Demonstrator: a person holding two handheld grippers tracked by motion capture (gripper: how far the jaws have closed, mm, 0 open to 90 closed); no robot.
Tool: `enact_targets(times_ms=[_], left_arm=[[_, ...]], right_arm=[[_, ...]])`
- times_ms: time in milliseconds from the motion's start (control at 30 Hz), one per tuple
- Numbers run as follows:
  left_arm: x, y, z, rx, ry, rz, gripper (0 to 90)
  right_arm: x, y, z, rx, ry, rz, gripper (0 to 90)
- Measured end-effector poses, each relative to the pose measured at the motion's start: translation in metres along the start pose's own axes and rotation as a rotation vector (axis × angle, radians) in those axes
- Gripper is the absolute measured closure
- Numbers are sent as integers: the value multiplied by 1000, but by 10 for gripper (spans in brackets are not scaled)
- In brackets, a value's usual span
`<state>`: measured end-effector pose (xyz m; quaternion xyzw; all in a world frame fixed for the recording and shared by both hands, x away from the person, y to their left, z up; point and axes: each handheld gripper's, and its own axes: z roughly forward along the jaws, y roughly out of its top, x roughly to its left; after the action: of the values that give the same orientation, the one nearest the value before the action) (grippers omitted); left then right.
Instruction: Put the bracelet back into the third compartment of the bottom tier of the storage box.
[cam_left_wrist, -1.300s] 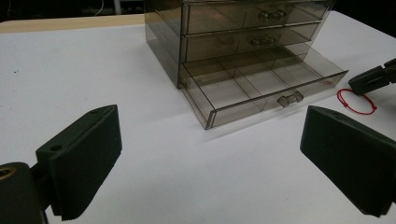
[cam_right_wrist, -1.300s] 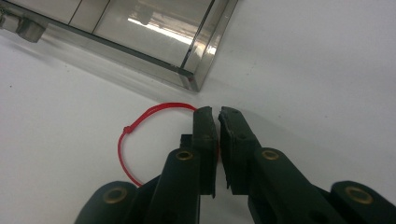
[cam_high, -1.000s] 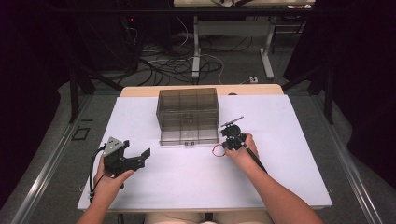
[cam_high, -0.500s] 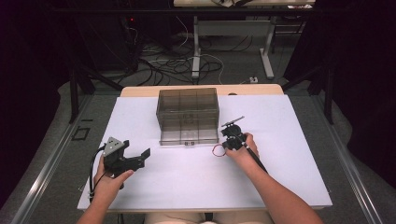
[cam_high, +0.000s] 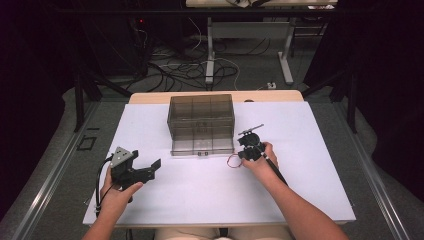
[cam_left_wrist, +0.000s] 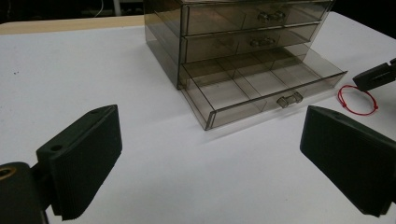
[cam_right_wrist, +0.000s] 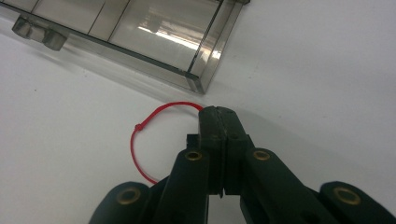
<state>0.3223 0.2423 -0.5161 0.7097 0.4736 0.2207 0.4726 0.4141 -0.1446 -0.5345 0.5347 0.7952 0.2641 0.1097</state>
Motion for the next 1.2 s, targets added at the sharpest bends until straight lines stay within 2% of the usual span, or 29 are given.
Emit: enact_targets(times_ms=[100, 333, 500, 1200], left_arm=[[0, 0, 0, 0, 0, 1, 55], [0, 0, 0, 1, 0, 1, 55], [0, 0, 0, 1, 1, 1, 56], [0, 0, 1, 1, 1, 1, 56]], right_arm=[[0, 0, -2, -6, 8, 13, 900], [-1, 0, -8, -25, 17, 0, 900], [-1, 0, -11, -44, 38, 9, 900], [-5, 5, -27, -102, 30, 7, 900]])
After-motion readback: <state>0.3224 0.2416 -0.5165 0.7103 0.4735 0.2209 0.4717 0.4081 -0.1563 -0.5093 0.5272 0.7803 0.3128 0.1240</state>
